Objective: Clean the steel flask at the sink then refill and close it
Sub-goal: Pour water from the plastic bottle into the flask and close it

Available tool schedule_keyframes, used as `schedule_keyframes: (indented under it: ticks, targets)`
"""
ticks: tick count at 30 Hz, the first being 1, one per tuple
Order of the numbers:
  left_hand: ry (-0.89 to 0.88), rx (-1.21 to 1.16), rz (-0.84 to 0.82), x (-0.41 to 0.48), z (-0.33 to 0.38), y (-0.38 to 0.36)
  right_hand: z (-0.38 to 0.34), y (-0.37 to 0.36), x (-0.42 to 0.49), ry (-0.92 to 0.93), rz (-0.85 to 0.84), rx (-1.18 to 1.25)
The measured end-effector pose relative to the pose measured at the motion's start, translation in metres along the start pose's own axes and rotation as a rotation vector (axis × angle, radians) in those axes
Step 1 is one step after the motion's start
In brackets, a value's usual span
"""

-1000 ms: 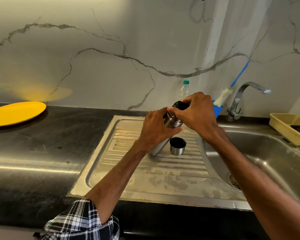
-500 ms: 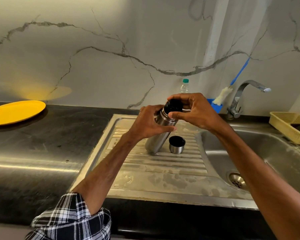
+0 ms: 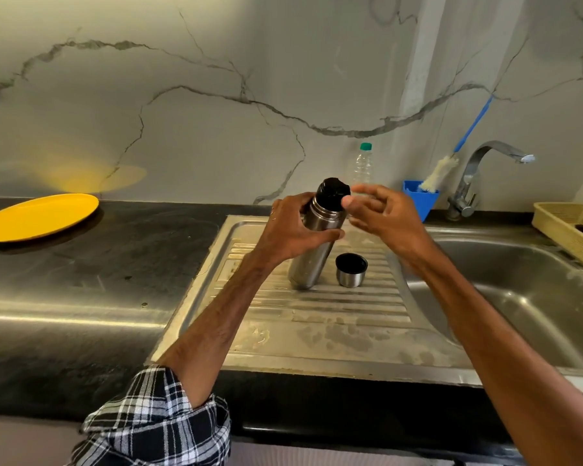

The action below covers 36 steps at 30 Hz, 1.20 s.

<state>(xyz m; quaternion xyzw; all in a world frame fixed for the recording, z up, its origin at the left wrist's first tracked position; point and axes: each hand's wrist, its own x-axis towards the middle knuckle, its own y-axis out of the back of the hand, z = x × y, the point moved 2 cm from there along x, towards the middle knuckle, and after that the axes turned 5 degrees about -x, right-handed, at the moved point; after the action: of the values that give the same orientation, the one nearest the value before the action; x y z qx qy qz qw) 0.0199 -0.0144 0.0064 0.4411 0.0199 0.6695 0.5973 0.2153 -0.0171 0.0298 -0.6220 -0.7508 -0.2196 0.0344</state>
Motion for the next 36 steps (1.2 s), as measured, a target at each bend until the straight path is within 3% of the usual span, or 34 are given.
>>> schedule_keyframes:
  ticks: [2, 7, 10, 17, 21, 26, 31, 36]
  targets:
    - [-0.001, -0.002, 0.011, -0.001, -0.003, 0.006, 0.029, 0.006, -0.007, -0.133, -0.015, 0.035]
    - [0.009, -0.025, 0.024, -0.003, -0.006, 0.011, 0.1, 0.007, -0.011, -0.292, -0.163, -0.583]
    - [-0.003, -0.025, 0.023, -0.005, -0.005, 0.01, 0.112, -0.014, -0.006, -0.219, -0.192, -0.691]
    - [-0.024, -0.029, 0.044, -0.01, -0.007, 0.01, 0.099, -0.024, -0.006, -0.111, -0.053, -0.572]
    - [-0.026, -0.039, 0.052, -0.009, -0.008, 0.009, 0.046, 0.006, 0.001, -0.052, 0.015, -0.297]
    - [-0.005, -0.053, 0.049, -0.007, -0.009, 0.006, -0.044, 0.038, 0.001, 0.175, 0.138, -0.398]
    - [-0.034, -0.056, 0.038, -0.005, -0.003, 0.006, -0.091, 0.03, 0.013, 0.349, -0.041, -0.62]
    - [-0.045, -0.077, 0.022, -0.006, 0.001, 0.003, -0.087, 0.005, 0.028, 0.407, -0.2, -0.804]
